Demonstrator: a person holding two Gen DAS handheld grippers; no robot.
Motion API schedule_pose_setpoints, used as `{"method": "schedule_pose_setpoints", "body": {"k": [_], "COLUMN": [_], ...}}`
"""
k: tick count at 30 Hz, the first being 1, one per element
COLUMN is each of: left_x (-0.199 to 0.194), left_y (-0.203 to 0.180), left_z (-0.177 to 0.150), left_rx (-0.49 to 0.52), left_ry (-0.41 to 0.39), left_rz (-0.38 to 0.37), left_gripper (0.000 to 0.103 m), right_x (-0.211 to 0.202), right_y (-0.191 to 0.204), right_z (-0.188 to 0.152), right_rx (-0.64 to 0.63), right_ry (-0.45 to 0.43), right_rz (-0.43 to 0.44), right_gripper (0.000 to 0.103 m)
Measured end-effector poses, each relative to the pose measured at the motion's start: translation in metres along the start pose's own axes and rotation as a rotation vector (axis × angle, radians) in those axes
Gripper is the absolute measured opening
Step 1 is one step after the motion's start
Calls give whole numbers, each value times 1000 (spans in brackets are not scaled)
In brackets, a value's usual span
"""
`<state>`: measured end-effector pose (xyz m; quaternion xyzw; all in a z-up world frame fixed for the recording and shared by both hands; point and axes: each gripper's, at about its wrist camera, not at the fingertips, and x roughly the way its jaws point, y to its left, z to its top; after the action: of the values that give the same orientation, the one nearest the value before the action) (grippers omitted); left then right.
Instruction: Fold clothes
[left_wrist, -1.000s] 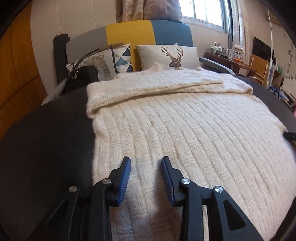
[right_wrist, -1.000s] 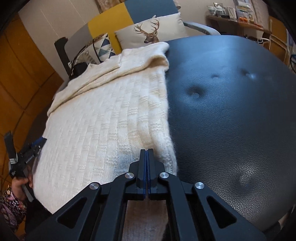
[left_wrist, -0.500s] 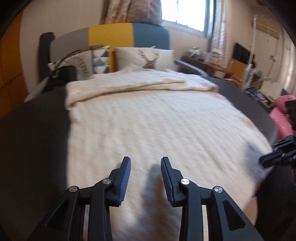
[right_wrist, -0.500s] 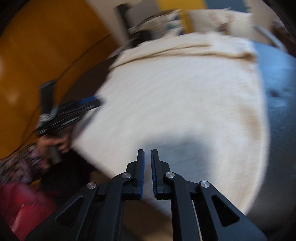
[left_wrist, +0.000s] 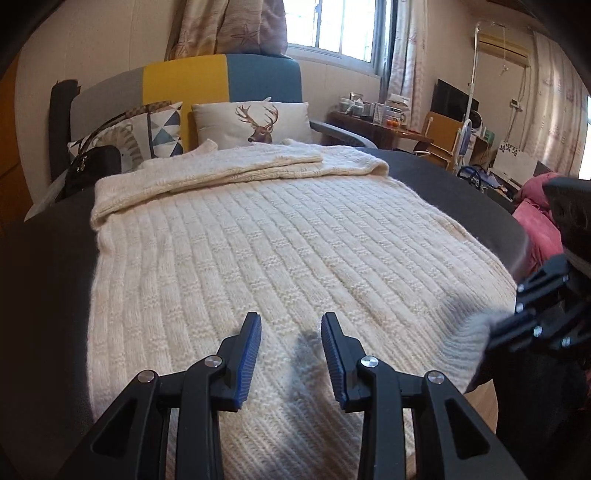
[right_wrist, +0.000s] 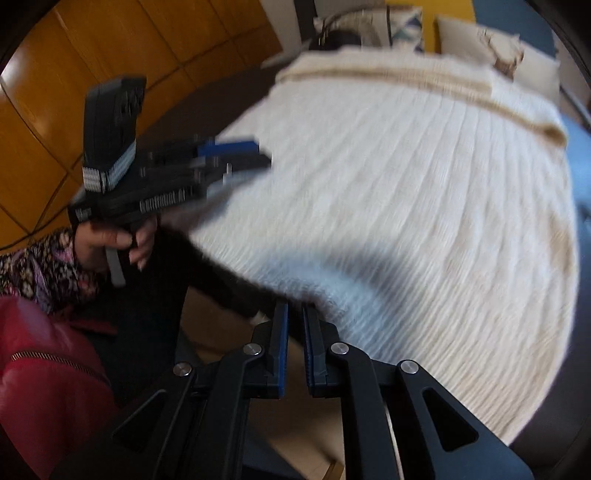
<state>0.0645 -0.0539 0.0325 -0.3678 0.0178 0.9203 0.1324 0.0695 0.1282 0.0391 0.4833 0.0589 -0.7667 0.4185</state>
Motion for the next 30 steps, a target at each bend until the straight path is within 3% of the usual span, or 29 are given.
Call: {"method": "schedule_pose_setpoints", "body": {"k": [3,6,12,16,19,20,23,25,28,30], "left_x": [4,7,6,9,18,22,38,50,60,64], "left_y": [-1,-1,4,14,26,29,42,49,54,53], "left_z": [-1,-2,3,13,25,29,38,42,50,55], "left_rx": [-1,-20,-37,-37,-24,-18,-2,9,13,26], "left_ry": [18,31,29,30,62,77,130,160,189,209], "left_rz": [5,6,8,30,69,82,120,138,128,134], "left_gripper": [34,34,34,34,34,34,34,37,37,37], "right_x": [-8,-4,4,13,22,22,22,18,16,12], "right_y": [1,7,26,45,56,57,50,47,46,43], "right_z": [2,0,-6,-8,-7,-6,-2,-6,-13,-9], "right_rx": [-15,-67,-211,-357,-455,-459,-412,-408,-444,-423], "right_ry": [-31,3,60,62,67,62,71,101,131,112], "right_rz": [-41,-55,-119,-241,-322,-320,-267,-205,-185,-155], "right_gripper": [8,9,32,34,33,16,7,6,6,6]}}
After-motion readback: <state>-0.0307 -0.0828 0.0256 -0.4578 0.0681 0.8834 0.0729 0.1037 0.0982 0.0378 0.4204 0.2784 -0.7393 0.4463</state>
